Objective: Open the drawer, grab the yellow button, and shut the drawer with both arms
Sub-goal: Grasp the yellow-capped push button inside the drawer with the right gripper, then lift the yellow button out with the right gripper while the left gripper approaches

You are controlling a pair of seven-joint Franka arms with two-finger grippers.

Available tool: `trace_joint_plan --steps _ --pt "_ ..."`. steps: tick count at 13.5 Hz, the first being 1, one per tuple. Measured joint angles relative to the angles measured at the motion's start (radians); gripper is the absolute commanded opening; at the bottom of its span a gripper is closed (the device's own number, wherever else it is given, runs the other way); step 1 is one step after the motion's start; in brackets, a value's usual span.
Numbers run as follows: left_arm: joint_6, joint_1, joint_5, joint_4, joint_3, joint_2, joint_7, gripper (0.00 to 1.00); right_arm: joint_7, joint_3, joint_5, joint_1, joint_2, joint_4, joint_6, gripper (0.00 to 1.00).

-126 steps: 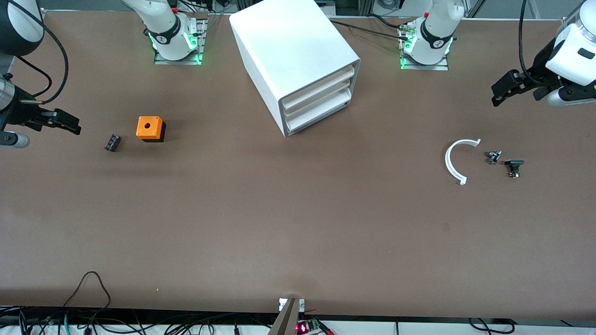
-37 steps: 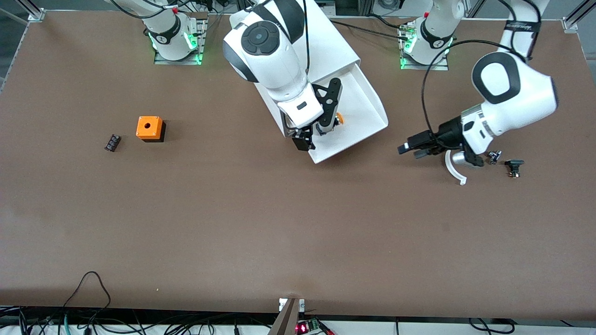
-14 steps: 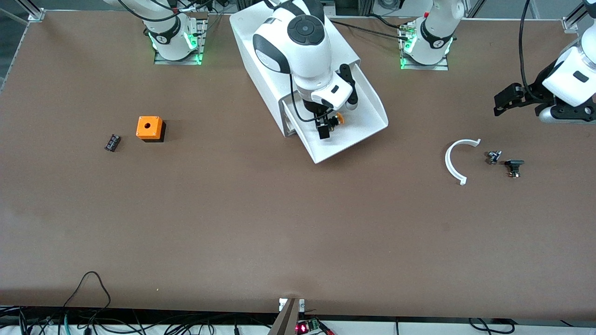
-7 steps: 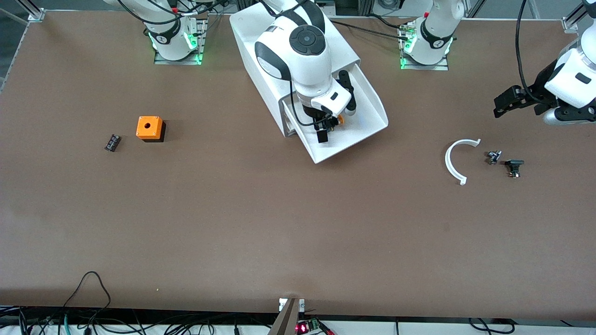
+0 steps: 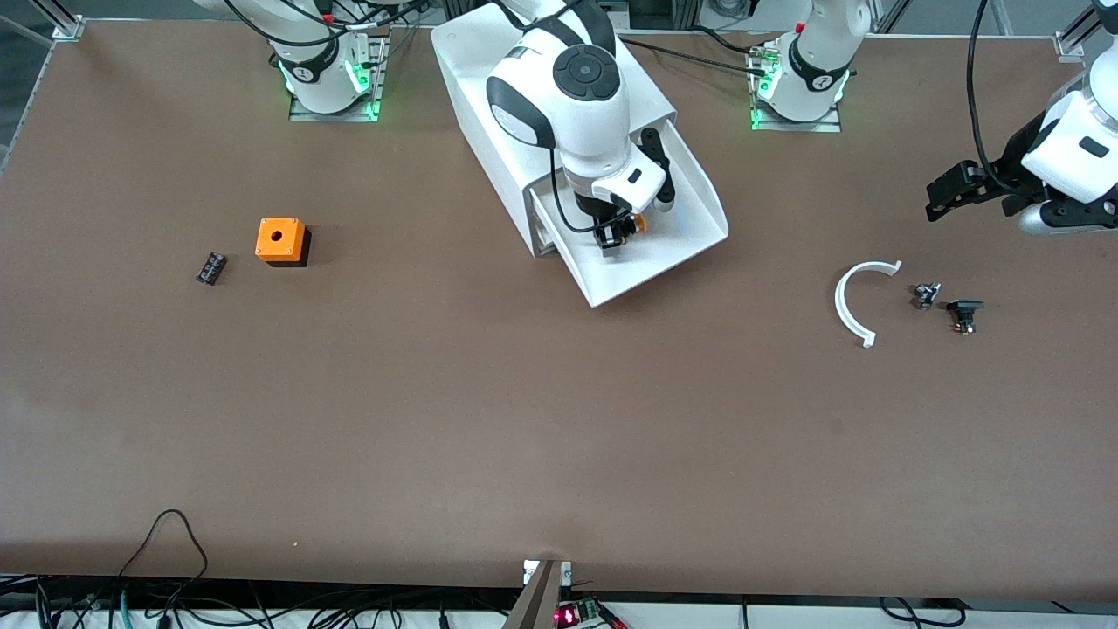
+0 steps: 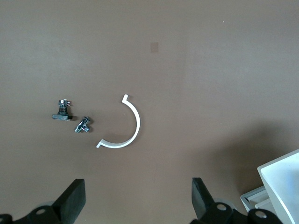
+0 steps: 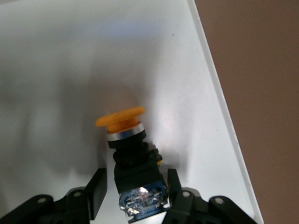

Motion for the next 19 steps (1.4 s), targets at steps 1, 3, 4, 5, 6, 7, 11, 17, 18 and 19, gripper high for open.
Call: trace_joint_plan --steps 1,3,4,5,6,7,11,17,18,19 --pt "0.0 0.0 0.0 0.0 0.0 0.0 0.0 1.0 0.0 0.0 0.0 0.0 0.0 0.0 0.0 0.37" --pt "0.0 0.0 0.0 0.0 0.0 0.0 0.0 1.0 0.0 0.0 0.0 0.001 0.0 0.003 0.0 0.28" --pt "0.0 0.0 0.0 0.0 0.0 0.0 0.0 1.0 0.0 0.0 0.0 0.001 0.0 0.004 0.0 0.25" --pt "0.0 0.0 0.0 0.0 0.0 0.0 0.0 1.0 0.0 0.0 0.0 0.001 0.0 0.005 0.0 0.24" --pt "0.0 0.0 0.0 0.0 0.0 0.0 0.0 1.0 0.0 0.0 0.0 0.001 0.0 0.008 0.0 0.23" --pt "0.0 0.0 0.0 0.0 0.0 0.0 0.0 1.0 0.0 0.0 0.0 0.002 0.0 0.012 0.0 0.23" --pt "0.012 -0.001 0.0 -0.003 0.0 0.008 -0.016 1.0 0.094 0.0 0.001 0.007 -0.021 0.048 -0.001 0.23" --pt "0.13 -0.052 0.0 -0.053 -0.032 0.072 -0.218 1.0 0.35 -0.036 0.005 -0.048 -0.14 0.052 -0.027 0.24" --pt "0.164 -0.058 0.0 -0.07 -0.05 0.085 -0.265 1.0 0.383 -0.045 0.017 -0.091 -0.158 0.047 -0.048 0.24" --pt "0.204 -0.067 0.0 -0.09 -0.068 0.1 -0.318 1.0 0.424 -0.056 0.032 -0.143 -0.173 0.039 -0.068 0.24"
